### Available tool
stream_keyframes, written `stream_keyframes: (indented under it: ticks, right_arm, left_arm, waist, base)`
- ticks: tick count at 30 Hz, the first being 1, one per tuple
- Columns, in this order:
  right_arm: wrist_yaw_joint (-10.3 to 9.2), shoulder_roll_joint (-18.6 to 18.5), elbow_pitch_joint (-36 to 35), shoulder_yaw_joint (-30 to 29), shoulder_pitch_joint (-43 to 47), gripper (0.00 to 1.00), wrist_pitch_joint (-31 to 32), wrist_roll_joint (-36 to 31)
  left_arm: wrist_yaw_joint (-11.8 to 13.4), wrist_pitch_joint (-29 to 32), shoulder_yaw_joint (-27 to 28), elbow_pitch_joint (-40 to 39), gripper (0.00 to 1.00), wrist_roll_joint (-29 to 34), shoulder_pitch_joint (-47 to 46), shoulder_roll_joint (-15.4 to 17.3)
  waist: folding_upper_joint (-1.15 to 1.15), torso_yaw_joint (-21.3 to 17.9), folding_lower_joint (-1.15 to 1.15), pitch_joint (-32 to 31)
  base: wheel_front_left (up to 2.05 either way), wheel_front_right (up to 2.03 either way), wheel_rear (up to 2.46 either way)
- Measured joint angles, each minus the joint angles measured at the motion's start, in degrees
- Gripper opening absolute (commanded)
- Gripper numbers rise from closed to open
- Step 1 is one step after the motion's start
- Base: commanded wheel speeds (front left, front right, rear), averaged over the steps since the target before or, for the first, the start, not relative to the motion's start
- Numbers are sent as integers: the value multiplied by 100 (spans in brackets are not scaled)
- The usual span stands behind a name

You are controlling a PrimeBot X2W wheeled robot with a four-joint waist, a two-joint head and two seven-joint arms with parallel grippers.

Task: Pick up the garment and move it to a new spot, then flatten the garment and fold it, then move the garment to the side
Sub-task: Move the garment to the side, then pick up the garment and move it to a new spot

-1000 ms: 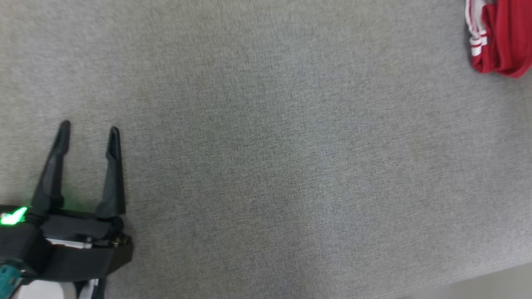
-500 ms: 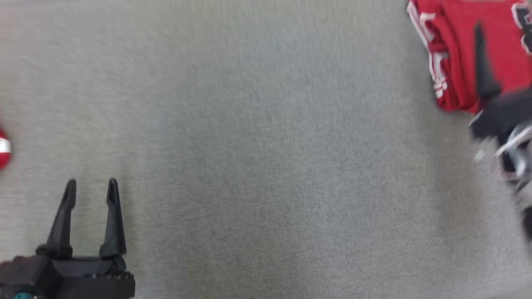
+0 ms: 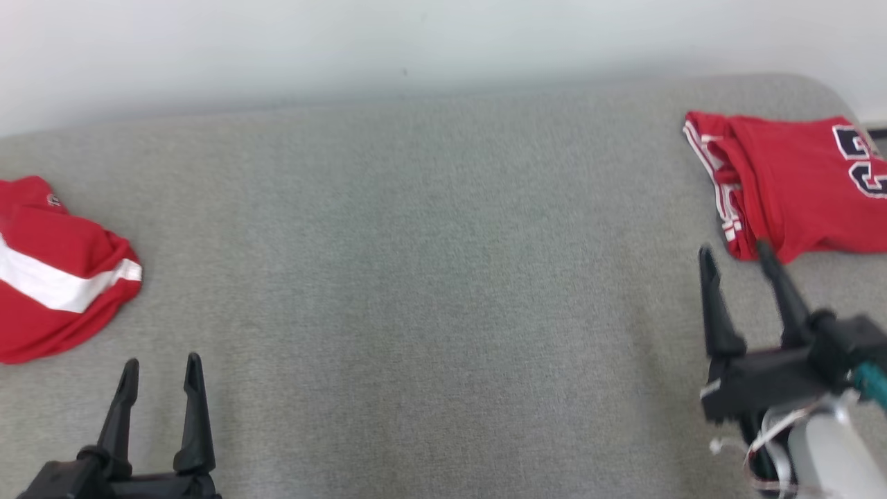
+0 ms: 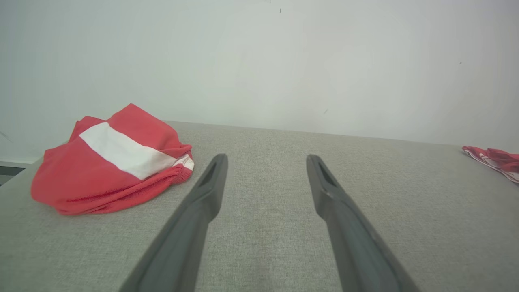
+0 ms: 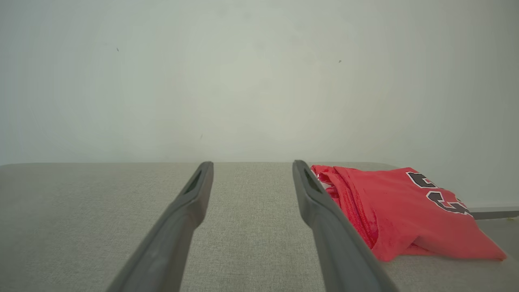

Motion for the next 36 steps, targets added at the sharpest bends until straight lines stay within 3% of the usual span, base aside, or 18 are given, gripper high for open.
stream_keyframes:
  ticks: [16,36]
  right_arm:
    - [0,801,-825,-158,1819,100,94,-201]
    - [0,1027,-797,-250,2251,100,86,-202]
  left_arm:
    - [-9,0,11,506,100,47,341,-42]
    - [-34,0,-60,902,100,35,411,16]
  waist:
    - [0,190,1,-822]
    - [0,262,1,-1138]
  base:
    - [0,0,0]
    - [0,0,0]
